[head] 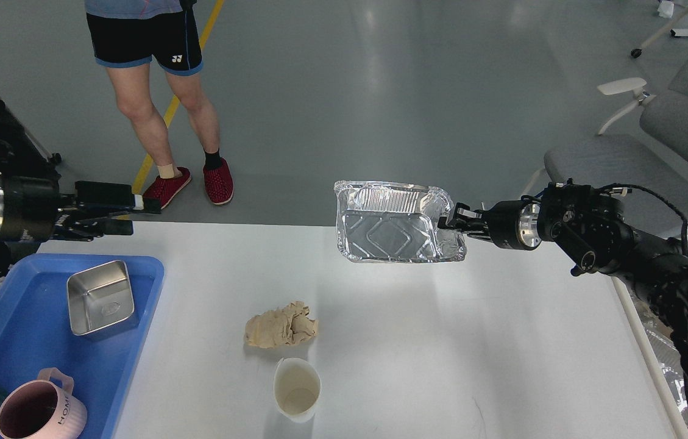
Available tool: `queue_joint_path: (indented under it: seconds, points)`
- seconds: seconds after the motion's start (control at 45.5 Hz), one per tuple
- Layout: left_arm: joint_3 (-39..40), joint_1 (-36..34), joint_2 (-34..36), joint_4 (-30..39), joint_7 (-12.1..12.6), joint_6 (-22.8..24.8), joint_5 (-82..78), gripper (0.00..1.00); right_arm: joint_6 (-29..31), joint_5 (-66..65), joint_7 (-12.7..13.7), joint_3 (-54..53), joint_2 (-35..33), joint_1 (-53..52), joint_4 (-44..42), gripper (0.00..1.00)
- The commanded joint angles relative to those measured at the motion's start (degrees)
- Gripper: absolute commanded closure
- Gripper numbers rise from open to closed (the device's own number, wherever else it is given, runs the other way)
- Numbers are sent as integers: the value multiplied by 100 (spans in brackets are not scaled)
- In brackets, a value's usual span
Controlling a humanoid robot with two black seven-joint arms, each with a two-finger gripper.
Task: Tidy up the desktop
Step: 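Reach the left gripper down to the white paper cup and grasp it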
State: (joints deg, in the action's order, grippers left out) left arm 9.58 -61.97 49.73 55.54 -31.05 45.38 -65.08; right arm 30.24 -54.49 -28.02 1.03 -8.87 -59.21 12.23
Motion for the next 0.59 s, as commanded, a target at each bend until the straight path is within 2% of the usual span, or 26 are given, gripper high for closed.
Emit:
queue_joint_path:
  seconds: [0.0, 0.176, 0.396, 0.572]
  points:
    - [-9, -158, -376, 1, 2, -11, -119, 3, 0, -18, -2, 29, -114, 164, -107, 100]
    - [-254, -105, -578, 10, 72, 6, -136, 3, 17, -9, -37, 29, -281, 358, -283, 100]
    - [-1537, -140, -675, 423, 46, -55, -417, 3, -9, 0, -37, 20, -299, 384, -292, 100]
    - [-1591, -184, -1184, 423, 55, -143, -496, 3, -9, 0, -37, 3, -299, 384, -292, 100]
